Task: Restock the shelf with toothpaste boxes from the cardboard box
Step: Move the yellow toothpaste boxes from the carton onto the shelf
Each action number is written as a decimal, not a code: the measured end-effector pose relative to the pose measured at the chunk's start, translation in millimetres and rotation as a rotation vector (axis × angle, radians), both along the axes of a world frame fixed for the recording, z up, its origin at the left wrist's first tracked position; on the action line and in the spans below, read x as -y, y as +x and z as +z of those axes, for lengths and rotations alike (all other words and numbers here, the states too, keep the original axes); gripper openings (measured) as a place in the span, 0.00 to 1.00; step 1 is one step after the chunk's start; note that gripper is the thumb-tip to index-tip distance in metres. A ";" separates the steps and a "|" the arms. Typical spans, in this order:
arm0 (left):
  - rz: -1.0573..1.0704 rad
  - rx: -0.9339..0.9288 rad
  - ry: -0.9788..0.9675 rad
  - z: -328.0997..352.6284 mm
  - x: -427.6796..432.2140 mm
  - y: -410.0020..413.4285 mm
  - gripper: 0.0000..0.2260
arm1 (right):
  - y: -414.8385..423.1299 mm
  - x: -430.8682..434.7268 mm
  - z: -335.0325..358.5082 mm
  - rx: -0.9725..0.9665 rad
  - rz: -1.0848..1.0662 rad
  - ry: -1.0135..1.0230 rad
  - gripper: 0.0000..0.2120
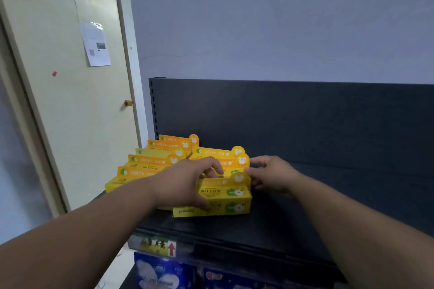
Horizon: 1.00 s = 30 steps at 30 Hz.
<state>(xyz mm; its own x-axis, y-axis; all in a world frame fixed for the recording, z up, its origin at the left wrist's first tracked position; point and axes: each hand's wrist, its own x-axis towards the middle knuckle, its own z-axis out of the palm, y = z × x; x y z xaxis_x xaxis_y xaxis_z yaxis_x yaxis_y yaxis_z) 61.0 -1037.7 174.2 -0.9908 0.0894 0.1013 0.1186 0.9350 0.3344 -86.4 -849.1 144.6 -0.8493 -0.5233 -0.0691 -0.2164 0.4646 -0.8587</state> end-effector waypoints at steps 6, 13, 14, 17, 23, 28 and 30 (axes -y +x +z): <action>-0.061 0.035 -0.065 -1.8 15.9 -19.2 0.30 | 7.0 16.7 -0.2 0.015 -0.088 -0.056 0.18; -0.215 0.041 -0.072 -1.6 23.2 -25.9 0.30 | 28.7 11.2 4.9 -0.014 -0.242 -0.081 0.14; -0.233 0.024 -0.061 -1.4 20.3 -27.0 0.30 | 31.8 7.2 3.8 -0.039 -0.276 -0.074 0.14; -0.267 -0.077 -0.024 1.9 1.1 -28.4 0.26 | 39.9 -15.0 -0.9 -0.149 -0.365 0.019 0.15; -0.347 -0.269 0.023 0.3 -72.3 -28.7 0.25 | 83.2 -89.8 4.2 -0.353 -0.554 0.198 0.18; -0.443 -0.334 -0.008 -4.8 -165.4 -18.9 0.27 | 137.6 -178.8 8.0 -0.462 -0.681 0.348 0.23; -0.494 -0.325 -0.008 -7.4 -209.9 -10.1 0.27 | 164.7 -222.3 6.5 -0.479 -0.745 0.385 0.24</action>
